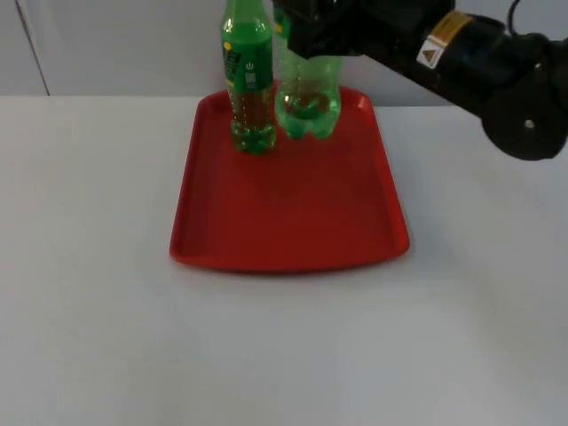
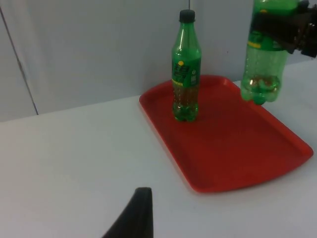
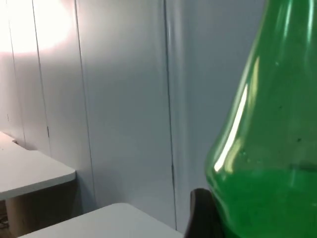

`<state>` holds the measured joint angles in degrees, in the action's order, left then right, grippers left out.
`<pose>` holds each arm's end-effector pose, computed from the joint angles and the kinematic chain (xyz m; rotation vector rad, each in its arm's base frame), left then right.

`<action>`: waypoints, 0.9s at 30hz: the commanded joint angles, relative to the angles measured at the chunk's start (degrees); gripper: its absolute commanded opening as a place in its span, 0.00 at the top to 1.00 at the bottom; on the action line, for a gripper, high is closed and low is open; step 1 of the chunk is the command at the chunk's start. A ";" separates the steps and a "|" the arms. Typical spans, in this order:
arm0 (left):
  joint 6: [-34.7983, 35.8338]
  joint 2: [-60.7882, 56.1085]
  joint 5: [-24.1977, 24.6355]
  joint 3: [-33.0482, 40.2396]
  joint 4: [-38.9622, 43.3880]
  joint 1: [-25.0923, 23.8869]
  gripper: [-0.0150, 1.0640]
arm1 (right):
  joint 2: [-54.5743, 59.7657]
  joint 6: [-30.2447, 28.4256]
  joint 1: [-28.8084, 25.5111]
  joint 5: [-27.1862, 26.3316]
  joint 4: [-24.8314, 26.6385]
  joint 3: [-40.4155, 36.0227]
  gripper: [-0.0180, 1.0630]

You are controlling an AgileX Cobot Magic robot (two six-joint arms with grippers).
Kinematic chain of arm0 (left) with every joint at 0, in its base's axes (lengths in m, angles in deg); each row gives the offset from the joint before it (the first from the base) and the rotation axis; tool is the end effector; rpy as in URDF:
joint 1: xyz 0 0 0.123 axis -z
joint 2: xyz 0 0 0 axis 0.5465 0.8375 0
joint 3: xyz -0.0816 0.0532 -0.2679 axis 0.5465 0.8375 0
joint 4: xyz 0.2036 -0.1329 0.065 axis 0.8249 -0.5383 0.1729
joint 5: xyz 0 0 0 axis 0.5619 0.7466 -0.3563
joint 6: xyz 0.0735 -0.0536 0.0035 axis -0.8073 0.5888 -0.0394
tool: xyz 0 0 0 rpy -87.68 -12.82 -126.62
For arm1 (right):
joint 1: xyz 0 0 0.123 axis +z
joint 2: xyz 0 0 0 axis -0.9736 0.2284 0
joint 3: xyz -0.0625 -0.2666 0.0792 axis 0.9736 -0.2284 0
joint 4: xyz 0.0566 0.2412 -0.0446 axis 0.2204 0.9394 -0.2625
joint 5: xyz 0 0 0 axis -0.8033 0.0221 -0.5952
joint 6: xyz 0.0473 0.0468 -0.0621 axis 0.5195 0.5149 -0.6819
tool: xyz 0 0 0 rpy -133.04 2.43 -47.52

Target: Place the bottle upright on the tray.

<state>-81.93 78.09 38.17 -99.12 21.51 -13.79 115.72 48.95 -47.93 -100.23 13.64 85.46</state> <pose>0.0087 -0.0027 0.2866 0.3106 1.8200 -0.2303 0.3906 0.2530 0.1916 -0.6012 1.2541 0.7341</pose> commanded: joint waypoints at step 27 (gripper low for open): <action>0.00 -0.28 -0.02 -0.40 0.42 0.36 0.01 | 22.41 -9.54 -0.21 -8.73 -1.59 14.01 0.98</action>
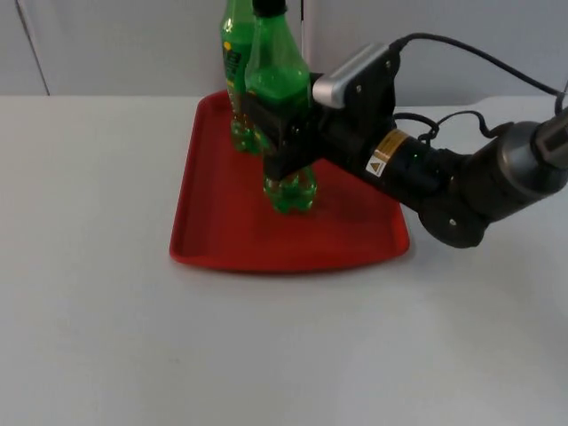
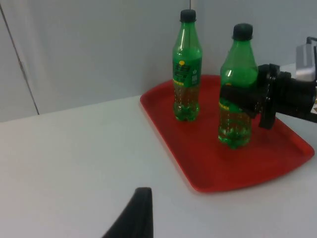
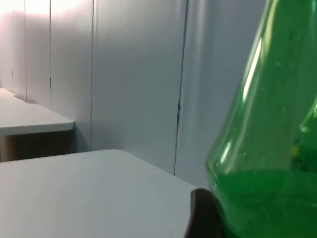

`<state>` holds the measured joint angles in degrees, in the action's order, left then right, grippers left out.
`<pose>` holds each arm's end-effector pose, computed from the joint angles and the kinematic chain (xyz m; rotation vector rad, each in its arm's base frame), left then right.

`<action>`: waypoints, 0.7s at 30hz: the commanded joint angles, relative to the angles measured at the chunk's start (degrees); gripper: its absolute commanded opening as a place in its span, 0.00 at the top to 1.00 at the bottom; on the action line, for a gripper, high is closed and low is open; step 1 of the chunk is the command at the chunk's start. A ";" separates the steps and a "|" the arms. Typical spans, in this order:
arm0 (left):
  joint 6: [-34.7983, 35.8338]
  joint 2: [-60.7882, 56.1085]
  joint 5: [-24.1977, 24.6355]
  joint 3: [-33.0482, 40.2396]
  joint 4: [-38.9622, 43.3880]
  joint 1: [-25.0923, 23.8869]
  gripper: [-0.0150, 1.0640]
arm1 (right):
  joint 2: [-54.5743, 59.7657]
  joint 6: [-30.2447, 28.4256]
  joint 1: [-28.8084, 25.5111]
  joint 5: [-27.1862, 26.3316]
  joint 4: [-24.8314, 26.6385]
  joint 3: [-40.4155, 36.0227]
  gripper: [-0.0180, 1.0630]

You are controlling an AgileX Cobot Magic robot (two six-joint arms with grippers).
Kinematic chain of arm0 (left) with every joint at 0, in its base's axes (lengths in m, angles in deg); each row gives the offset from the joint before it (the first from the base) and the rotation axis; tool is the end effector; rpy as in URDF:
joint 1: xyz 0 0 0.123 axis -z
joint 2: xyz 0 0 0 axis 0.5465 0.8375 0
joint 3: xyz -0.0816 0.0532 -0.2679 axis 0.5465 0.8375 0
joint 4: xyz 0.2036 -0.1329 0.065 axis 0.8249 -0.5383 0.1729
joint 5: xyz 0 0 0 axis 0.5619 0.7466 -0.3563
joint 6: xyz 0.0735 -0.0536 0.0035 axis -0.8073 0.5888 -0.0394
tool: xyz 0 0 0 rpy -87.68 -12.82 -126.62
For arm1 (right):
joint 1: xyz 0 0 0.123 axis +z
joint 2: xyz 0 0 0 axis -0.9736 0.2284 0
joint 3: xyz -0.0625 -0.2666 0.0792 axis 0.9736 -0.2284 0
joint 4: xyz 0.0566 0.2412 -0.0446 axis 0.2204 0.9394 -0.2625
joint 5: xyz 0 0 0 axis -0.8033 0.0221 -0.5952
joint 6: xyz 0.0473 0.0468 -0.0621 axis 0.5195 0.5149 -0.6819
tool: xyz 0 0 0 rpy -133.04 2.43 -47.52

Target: Place the bottle upright on the tray.

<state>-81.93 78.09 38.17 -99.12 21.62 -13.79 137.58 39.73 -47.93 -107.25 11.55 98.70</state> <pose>0.0087 -0.0026 0.2867 0.3109 1.8198 -0.2281 0.4210 0.2751 0.0760 -0.7265 1.2140 0.6668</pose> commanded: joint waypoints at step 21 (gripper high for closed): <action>0.00 -0.28 -0.02 -0.40 0.31 0.36 0.01 | 0.75 -0.45 -0.21 -1.71 -0.39 0.66 0.93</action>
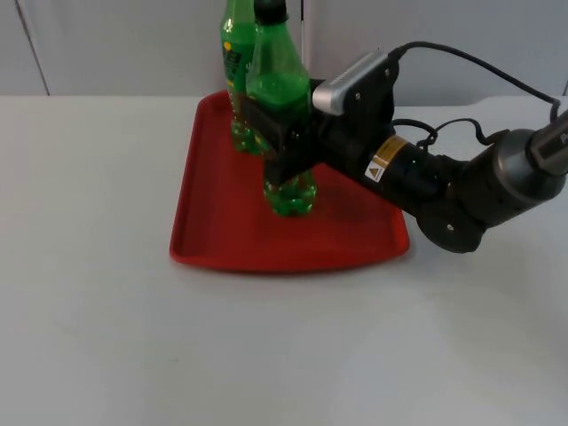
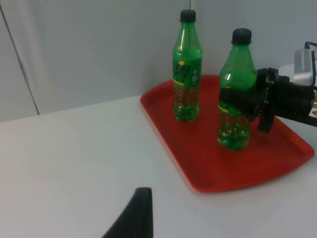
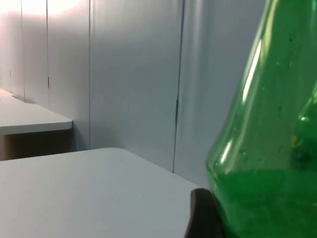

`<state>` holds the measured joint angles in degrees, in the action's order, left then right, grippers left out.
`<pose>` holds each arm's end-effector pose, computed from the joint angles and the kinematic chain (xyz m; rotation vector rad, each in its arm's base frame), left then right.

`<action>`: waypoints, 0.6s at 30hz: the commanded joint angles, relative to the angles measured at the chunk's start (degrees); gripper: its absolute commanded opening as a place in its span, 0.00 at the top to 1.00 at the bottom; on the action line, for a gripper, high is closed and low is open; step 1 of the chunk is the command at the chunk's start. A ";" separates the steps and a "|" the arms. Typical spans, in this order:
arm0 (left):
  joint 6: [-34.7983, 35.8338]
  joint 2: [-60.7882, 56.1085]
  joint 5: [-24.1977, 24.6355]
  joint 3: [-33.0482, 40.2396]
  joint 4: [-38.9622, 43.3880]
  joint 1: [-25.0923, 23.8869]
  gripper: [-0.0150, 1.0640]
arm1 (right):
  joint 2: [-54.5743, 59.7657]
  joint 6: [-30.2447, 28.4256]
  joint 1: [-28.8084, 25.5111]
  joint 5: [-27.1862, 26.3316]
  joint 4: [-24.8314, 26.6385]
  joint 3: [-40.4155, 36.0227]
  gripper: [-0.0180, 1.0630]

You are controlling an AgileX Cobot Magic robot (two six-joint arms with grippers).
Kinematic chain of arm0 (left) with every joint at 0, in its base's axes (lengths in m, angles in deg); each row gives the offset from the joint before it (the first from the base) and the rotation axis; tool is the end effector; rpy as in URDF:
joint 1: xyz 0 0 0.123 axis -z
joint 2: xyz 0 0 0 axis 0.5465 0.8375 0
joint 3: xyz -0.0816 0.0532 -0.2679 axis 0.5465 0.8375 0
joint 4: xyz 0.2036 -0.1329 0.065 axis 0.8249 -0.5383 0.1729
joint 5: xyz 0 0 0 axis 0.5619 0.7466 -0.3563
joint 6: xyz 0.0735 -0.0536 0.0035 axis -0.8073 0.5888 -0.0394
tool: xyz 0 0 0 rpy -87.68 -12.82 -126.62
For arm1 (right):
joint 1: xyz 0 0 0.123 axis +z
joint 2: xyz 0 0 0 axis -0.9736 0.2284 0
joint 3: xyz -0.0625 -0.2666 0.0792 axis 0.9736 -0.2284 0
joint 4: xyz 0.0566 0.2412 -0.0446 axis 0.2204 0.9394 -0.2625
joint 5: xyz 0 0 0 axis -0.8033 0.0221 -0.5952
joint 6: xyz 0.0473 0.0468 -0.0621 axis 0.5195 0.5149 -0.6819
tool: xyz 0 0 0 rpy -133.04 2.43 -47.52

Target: Place the bottle upright on the tray.

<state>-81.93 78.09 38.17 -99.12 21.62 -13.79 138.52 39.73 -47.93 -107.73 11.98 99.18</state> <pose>0.0087 -0.0026 0.2867 0.3109 1.8198 -0.2281 0.4218 0.2751 0.0707 -0.7178 1.2163 0.6689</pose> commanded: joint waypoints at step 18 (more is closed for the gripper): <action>0.00 -0.28 -0.02 -0.40 0.31 0.36 0.01 | -0.57 0.61 -0.26 -1.23 -0.38 -5.29 0.13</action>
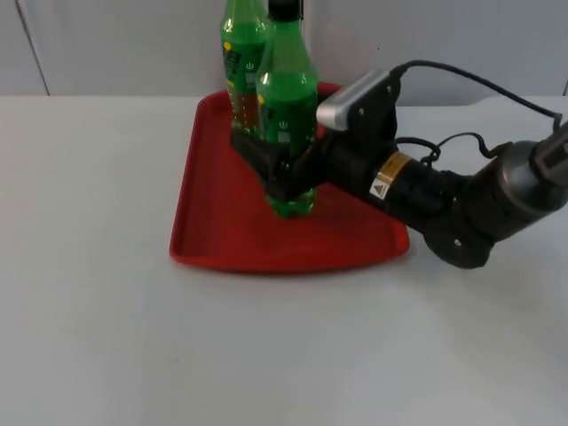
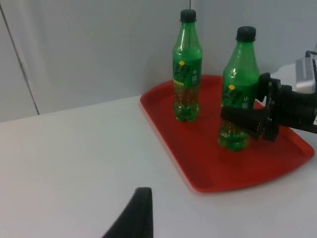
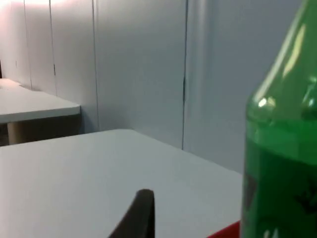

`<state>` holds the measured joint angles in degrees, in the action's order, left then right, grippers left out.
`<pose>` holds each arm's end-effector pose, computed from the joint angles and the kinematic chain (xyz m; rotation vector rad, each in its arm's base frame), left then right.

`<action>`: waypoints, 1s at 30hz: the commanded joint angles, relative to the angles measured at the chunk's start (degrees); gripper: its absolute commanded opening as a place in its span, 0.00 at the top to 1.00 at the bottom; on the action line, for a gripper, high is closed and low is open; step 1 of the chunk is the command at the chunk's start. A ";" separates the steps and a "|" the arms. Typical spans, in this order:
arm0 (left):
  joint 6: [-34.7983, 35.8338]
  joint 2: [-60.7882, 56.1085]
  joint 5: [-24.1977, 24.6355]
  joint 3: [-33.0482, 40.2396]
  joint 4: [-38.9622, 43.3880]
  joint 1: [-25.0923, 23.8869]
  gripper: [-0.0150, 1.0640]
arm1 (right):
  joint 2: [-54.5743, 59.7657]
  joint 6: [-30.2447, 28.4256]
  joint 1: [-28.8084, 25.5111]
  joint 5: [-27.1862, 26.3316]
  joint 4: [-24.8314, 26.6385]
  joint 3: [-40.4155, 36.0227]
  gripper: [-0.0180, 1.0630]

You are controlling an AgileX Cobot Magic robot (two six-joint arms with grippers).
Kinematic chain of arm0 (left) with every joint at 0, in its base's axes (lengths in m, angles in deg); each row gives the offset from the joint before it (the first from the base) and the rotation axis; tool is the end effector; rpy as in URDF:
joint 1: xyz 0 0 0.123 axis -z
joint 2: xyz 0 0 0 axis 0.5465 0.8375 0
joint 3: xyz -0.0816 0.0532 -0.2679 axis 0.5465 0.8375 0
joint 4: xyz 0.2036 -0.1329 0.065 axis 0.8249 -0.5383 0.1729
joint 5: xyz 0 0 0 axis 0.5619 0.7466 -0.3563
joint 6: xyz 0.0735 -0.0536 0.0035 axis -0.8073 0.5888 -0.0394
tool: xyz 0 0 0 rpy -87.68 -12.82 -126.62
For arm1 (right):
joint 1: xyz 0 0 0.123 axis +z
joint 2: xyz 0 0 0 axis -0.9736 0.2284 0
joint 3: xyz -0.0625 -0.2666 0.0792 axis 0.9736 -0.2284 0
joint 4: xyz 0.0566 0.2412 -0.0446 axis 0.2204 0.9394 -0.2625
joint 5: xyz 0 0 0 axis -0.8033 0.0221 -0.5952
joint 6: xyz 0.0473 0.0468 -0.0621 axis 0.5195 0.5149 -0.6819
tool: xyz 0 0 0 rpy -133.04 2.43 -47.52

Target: Place the bottle upright on the tray.

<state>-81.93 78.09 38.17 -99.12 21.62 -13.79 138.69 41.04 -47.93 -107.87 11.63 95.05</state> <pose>0.0087 -0.0026 0.2867 0.3109 1.8198 -0.2281 0.4096 0.2689 0.0522 -0.7224 1.2976 0.6976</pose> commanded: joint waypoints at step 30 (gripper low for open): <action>0.00 -0.28 -0.02 -0.40 0.31 0.36 0.01 | -29.63 -2.14 -1.84 6.77 9.19 -39.38 0.13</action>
<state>-81.93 78.09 38.17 -99.12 21.62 -13.79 111.99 37.63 -49.50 -104.11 20.56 57.01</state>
